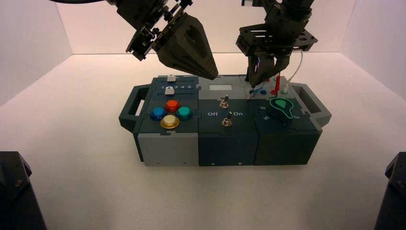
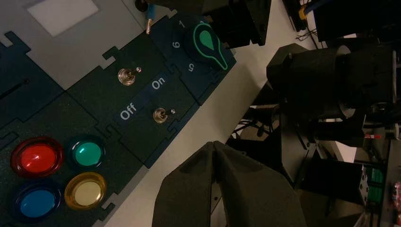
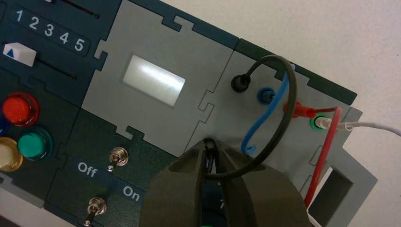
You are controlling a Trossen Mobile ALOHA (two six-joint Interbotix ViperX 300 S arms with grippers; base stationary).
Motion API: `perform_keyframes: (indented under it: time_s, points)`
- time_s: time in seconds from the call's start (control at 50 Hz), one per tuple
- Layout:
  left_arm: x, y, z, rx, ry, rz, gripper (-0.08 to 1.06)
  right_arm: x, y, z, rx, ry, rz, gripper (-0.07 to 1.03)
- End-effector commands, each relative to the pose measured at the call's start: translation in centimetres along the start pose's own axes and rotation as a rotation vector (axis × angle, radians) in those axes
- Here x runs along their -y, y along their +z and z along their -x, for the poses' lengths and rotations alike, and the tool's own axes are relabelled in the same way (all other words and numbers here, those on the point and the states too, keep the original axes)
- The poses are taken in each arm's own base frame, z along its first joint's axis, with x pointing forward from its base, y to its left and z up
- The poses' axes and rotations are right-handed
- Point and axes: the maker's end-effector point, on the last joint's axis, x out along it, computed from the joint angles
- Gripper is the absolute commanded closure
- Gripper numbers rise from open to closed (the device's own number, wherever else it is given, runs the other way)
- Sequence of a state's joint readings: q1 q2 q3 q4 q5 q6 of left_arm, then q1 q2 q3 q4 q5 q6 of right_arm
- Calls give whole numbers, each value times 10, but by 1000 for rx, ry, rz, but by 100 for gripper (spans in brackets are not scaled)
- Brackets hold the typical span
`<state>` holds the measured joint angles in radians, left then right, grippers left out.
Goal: Insert the black wire.
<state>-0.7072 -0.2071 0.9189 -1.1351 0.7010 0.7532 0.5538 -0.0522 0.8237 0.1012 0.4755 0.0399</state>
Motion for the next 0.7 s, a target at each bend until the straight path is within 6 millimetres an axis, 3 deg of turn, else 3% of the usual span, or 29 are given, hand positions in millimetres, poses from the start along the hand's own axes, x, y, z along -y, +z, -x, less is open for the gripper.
perform_keyframes:
  time_s: [0.02,0.7]
  points:
    - [3,6,3,20,-4,-11,101,0,7,1,19,-1,2,99]
    - [-13,10,-2,48,61,-6,101,3,-5,-14,-5,-8,-1,99]
